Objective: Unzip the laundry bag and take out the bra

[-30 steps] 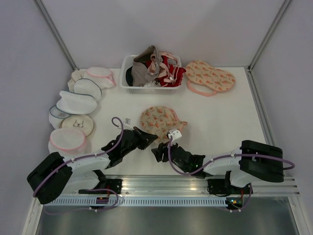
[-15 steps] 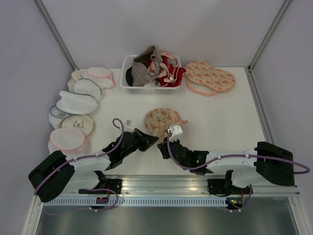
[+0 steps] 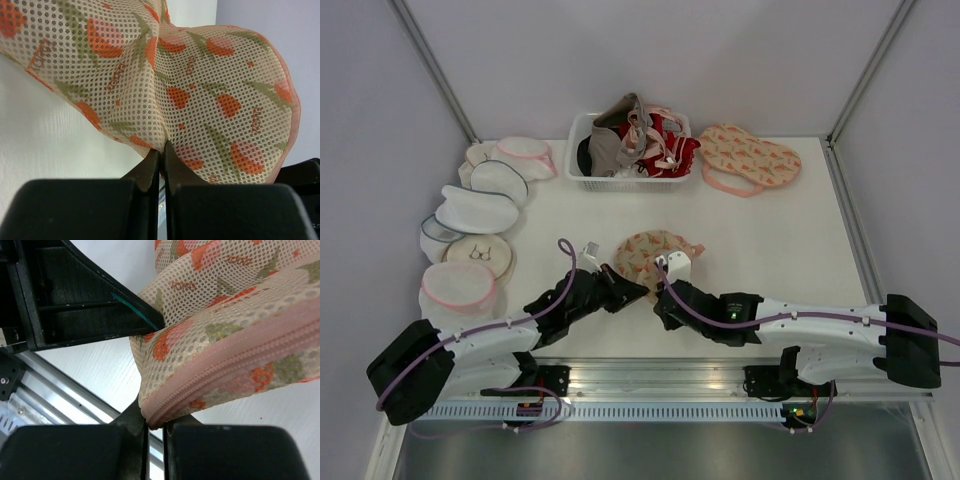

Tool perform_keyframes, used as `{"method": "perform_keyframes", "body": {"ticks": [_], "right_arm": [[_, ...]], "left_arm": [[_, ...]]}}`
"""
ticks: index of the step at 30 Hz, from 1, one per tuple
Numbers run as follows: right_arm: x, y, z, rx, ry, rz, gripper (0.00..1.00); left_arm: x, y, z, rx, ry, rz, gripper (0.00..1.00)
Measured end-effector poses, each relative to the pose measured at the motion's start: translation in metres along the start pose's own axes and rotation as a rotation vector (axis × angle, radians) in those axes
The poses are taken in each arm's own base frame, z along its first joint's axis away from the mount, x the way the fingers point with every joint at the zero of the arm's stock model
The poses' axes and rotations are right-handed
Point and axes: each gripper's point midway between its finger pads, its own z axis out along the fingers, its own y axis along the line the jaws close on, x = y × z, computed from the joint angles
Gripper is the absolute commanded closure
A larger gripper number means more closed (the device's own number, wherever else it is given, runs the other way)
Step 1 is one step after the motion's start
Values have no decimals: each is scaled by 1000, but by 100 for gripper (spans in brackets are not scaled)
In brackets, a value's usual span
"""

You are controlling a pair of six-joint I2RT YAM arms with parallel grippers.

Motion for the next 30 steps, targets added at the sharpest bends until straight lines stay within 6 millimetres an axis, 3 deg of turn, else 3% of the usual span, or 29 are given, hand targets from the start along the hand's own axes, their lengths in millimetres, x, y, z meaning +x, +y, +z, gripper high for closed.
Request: {"method": "perform_keyframes", "body": {"ticks": [10, 14, 17, 21, 25, 28, 29, 30], "right_arm": [[2, 5, -29, -97, 75, -42, 100], [2, 1, -36, -93, 82, -48, 100], [11, -4, -42, -81, 136, -67, 100], [32, -12, -53, -55, 245, -118, 100], [37, -15, -55, -38, 268, -124, 100], [30, -15, -51, -25, 227, -93, 100], [29, -17, -50, -15, 211, -80, 100], [27, -19, -47, 1, 191, -61, 100]], "left_arm": [[11, -12, -5, 51, 68, 67, 98], [5, -16, -6, 53, 43, 120, 98], [-16, 10, -3, -73, -58, 202, 98], [-53, 72, -12, -345, -196, 306, 98], [-55, 91, -20, -431, -193, 348, 98], [-45, 76, -19, -348, -149, 334, 62], [-41, 68, -18, -303, -134, 328, 40], [-36, 58, -17, -239, -113, 316, 31]]}}
